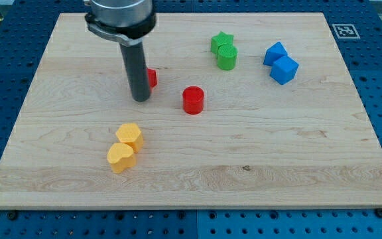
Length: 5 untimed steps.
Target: Push the red star slightly up
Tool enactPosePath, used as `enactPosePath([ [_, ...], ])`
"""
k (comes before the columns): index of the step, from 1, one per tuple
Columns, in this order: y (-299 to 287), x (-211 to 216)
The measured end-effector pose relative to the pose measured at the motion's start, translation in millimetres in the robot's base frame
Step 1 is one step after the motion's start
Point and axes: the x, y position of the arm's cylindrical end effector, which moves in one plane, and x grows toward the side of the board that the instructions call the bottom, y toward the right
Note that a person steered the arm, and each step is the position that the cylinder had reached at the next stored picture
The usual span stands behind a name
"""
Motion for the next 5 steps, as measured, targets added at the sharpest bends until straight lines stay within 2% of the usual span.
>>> enactPosePath([
  [2, -17, -38],
  [4, -6, -19],
  [5, 10, -26],
])
